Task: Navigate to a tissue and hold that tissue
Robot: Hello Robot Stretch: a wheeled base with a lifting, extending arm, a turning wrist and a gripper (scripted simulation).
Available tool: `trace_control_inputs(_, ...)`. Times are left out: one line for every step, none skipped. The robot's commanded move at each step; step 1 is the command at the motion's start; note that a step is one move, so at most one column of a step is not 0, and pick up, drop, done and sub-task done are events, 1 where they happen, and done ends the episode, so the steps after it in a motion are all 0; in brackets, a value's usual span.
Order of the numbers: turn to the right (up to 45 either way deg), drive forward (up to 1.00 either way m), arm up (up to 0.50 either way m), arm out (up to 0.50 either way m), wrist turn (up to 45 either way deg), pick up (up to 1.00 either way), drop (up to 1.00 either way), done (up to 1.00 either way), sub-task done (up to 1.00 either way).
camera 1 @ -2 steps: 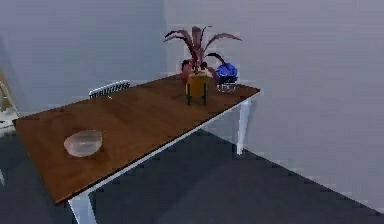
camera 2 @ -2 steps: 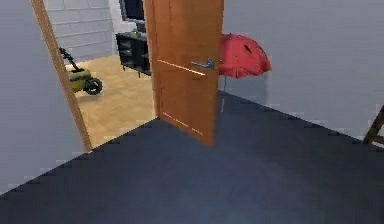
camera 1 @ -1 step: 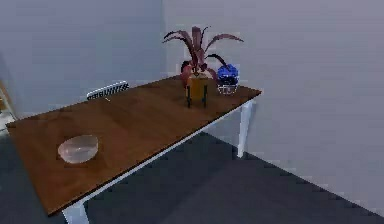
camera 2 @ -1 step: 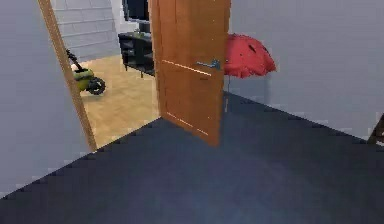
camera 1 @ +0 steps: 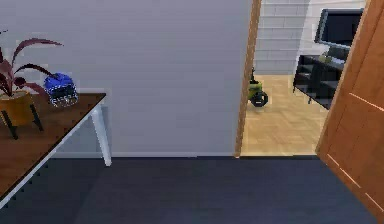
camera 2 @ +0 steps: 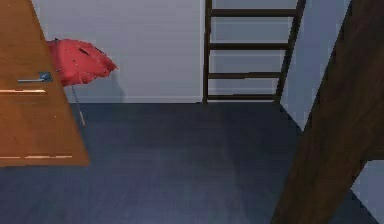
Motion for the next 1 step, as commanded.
trace_control_inputs(30.0, 0.0, 0.0, 0.0, 0.0, 0.0, 0.0, 0.0, 0.0)
